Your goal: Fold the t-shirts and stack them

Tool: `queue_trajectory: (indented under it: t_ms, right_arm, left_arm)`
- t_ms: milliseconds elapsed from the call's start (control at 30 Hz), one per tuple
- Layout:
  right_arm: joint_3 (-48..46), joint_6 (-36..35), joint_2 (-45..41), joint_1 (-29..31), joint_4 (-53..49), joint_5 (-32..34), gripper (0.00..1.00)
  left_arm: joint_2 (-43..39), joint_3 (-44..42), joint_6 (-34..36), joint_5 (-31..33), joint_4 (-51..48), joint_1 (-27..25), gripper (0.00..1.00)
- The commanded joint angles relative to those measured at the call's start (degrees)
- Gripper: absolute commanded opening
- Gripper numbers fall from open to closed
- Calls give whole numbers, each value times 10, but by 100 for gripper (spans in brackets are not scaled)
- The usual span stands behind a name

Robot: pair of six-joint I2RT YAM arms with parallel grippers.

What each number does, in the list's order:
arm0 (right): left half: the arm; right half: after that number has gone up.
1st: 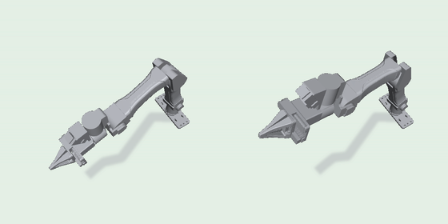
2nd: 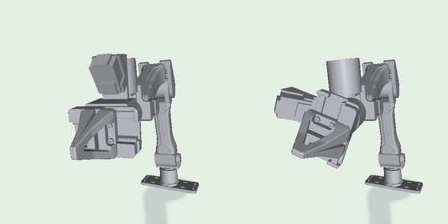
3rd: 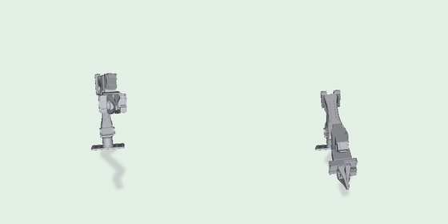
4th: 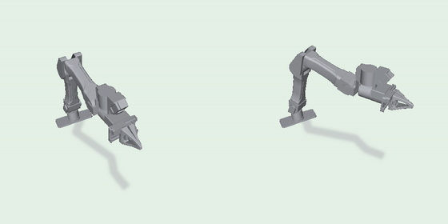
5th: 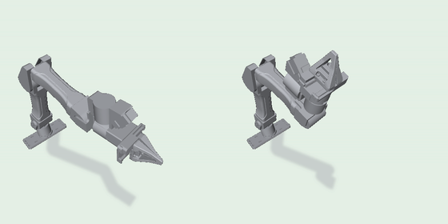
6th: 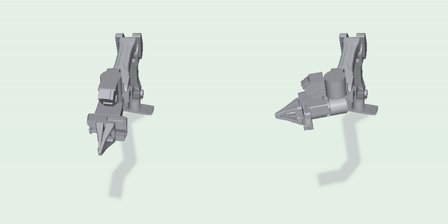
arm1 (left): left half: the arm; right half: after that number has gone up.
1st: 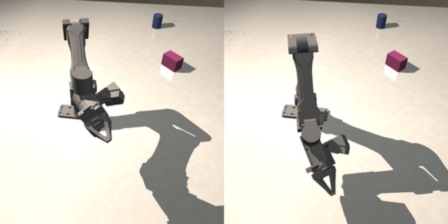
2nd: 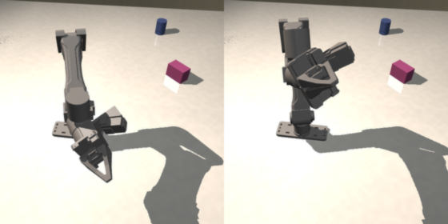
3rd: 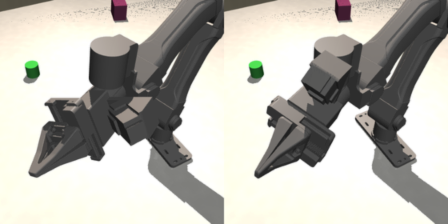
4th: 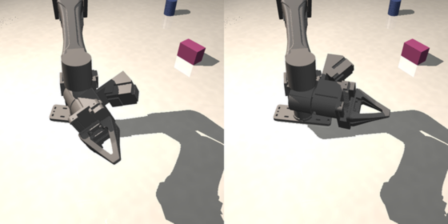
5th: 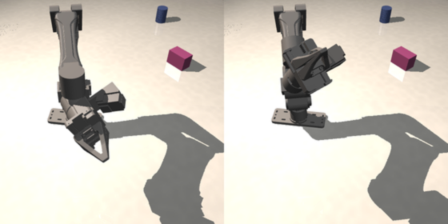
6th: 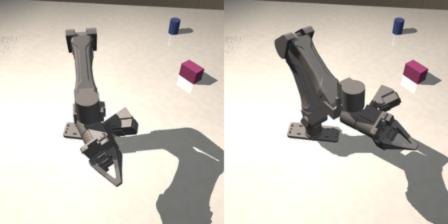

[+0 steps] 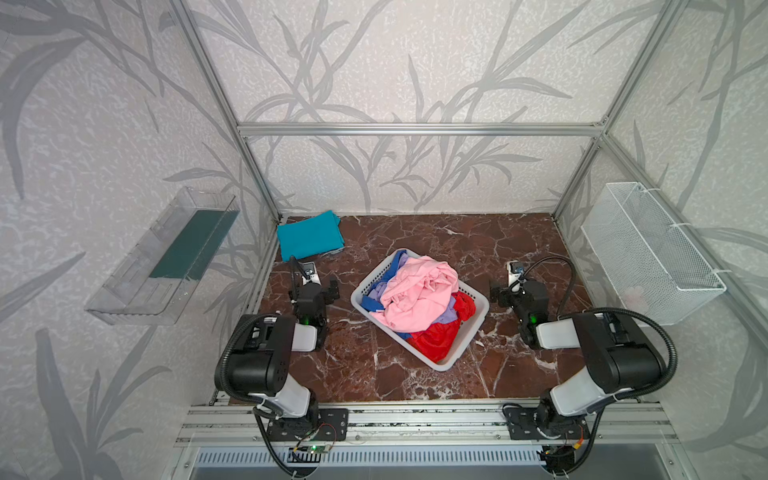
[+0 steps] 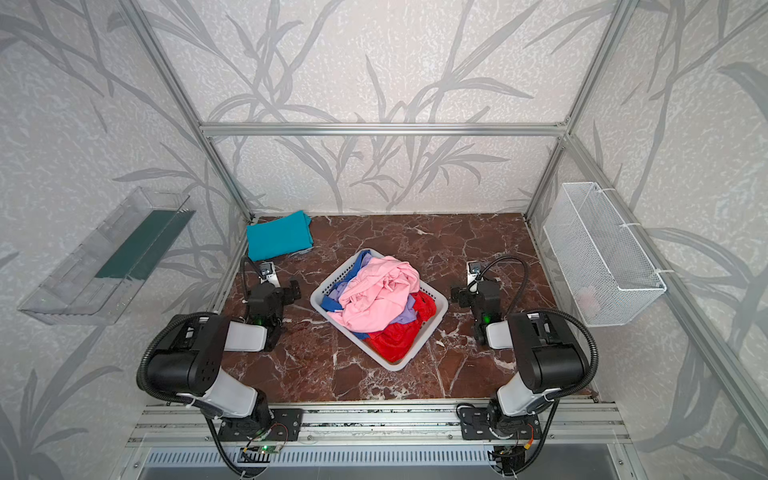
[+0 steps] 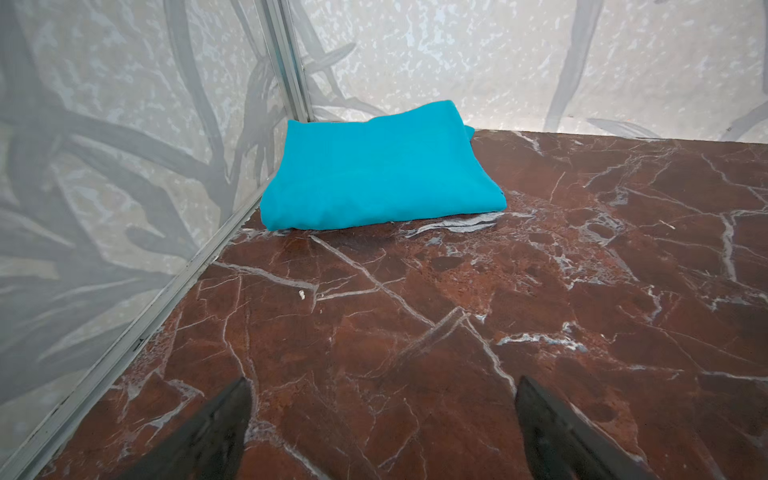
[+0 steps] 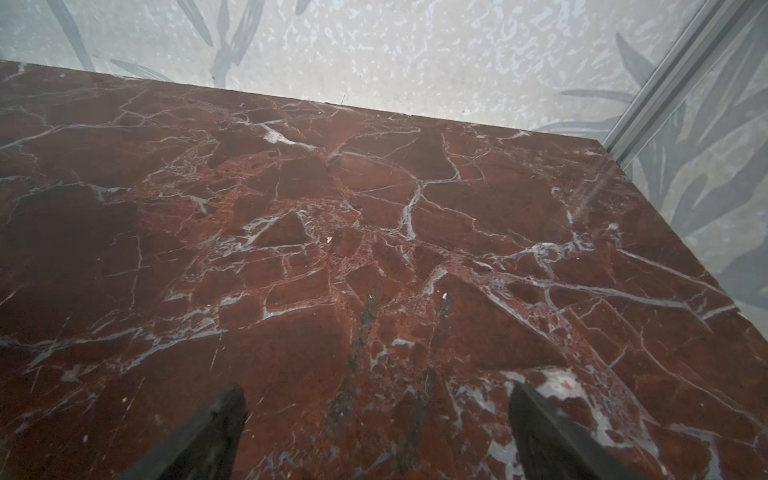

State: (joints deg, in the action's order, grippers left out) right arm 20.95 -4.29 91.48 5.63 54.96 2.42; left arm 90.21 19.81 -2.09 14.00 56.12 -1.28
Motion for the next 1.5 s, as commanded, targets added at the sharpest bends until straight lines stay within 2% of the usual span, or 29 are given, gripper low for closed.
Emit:
queue_trajectory:
  t_ms: [0,1000,1067,1167,1233,1300,1367,1400,1467]
  right_arm:
    - [4,3,-5,-2,14,-7,99]
    - [6,3,-6,-2,12,-6,99]
    - [1,3,-8,3,18,16,99]
    - [-24,-2,-54,27,33,88,99]
    - [-34,-16,-101,52,18,145,99]
    - [-30,-29,-155,84,-15,224,99]
    - [-9,-15,-211,112,-100,291,99]
    - [9,4,-245,124,-174,305,99]
    - [62,46,-297,138,-338,281,99]
  left_arm:
    - [1,13,7,3,0,2,99]
    - [0,15,2,-4,-7,6,99]
    - [0,14,2,0,-4,8,99]
    - [-35,8,0,82,-16,-11,99]
    - [-81,7,4,107,-50,-21,99]
    - [-129,14,11,166,-90,-42,99]
    - [-164,29,4,235,-108,-68,99]
    - [-183,44,-10,267,-130,-80,99]
    - [-219,89,-55,302,-231,-95,99]
